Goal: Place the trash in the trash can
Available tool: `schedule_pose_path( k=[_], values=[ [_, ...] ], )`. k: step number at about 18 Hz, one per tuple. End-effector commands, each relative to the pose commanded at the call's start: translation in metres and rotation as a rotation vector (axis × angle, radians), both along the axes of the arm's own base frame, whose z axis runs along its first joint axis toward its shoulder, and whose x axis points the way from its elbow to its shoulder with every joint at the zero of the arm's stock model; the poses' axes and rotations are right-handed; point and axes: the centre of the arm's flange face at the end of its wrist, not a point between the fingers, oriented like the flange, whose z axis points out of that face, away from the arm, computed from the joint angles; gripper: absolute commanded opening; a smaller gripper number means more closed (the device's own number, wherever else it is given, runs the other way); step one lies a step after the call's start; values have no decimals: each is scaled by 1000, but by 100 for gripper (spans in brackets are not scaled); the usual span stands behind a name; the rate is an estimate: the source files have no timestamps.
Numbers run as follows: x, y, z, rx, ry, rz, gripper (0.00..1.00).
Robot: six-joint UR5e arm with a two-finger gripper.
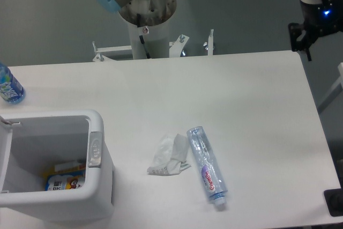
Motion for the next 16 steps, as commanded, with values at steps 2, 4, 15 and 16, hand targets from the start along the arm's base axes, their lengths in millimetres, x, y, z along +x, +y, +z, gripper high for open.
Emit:
schedule_pose_path(
  k=[2,4,15,16],
  values=[
    [-1,-2,1,-1,1,0,100],
    [-2,-2,1,0,2,0,100],
    [2,0,-38,97,-98,26,100],
    [3,1,-41,122,-110,35,100]
  ],
)
